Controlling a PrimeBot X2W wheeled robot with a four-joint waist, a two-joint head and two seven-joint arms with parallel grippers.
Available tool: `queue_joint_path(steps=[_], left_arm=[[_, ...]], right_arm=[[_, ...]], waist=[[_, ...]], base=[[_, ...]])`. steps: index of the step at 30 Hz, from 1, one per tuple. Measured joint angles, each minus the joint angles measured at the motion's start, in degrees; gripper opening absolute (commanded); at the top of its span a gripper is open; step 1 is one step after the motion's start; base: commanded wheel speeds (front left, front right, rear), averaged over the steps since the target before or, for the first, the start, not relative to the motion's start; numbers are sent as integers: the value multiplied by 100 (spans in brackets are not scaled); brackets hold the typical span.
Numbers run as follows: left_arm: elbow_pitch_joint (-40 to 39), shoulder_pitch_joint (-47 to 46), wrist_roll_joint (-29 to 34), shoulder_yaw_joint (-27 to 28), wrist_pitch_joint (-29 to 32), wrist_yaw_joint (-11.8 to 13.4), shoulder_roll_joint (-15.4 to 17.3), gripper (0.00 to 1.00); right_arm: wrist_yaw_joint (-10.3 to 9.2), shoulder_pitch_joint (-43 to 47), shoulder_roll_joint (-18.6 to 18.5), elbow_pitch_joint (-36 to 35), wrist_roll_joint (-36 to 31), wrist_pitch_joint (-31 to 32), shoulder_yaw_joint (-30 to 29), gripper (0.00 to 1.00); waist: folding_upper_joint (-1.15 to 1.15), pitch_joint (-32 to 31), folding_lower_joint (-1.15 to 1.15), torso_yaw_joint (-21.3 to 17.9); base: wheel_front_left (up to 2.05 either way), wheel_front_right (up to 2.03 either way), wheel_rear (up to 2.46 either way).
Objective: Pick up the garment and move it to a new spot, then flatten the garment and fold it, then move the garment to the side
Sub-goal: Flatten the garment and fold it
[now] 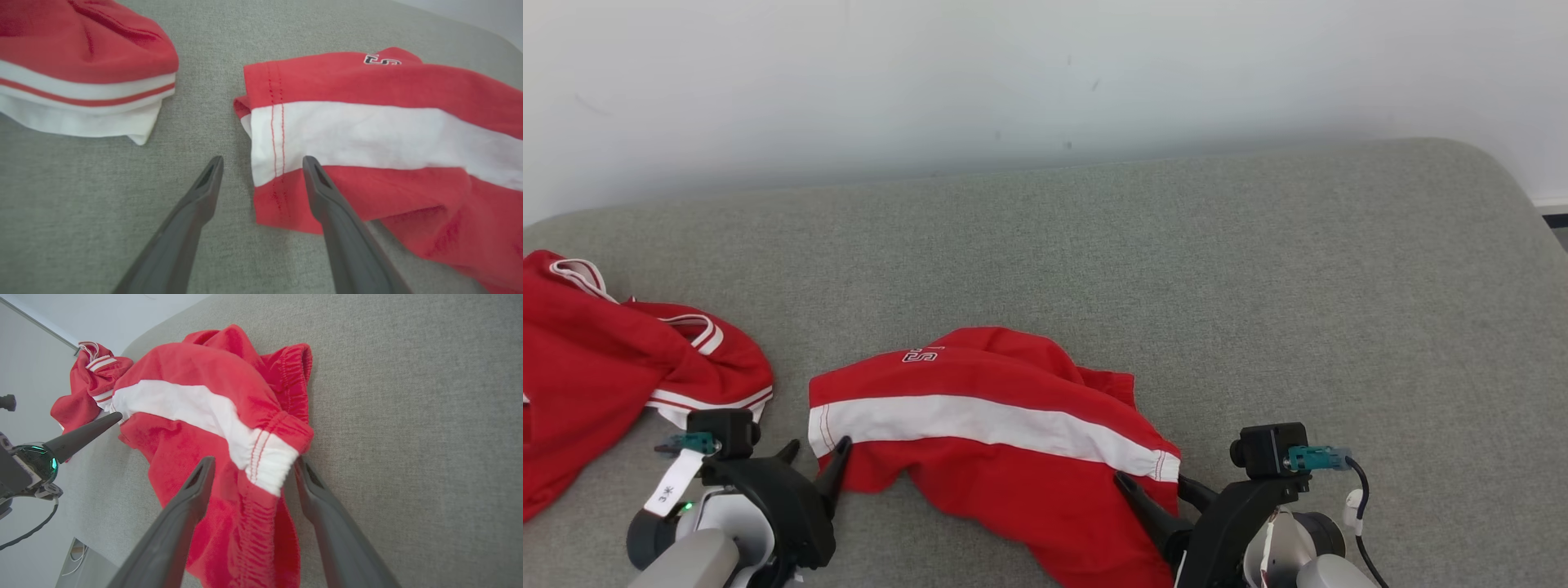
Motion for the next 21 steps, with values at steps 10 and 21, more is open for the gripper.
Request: queue_joint_path(steps=[10, 21], left_arm=[[196, -105, -25, -24, -19, -207, -127, 0], [-38, -470, -270, 261, -148, -539, 43, 0]], right_arm=[[-43, -13, 2, -18, 24, 48, -32, 0], [-20, -803, -141, -218, 91, -247, -498, 0]], waist=[[0, 62, 0, -22], [0, -106, 0, 101]], base=[[0, 0, 0], [0, 0, 0]])
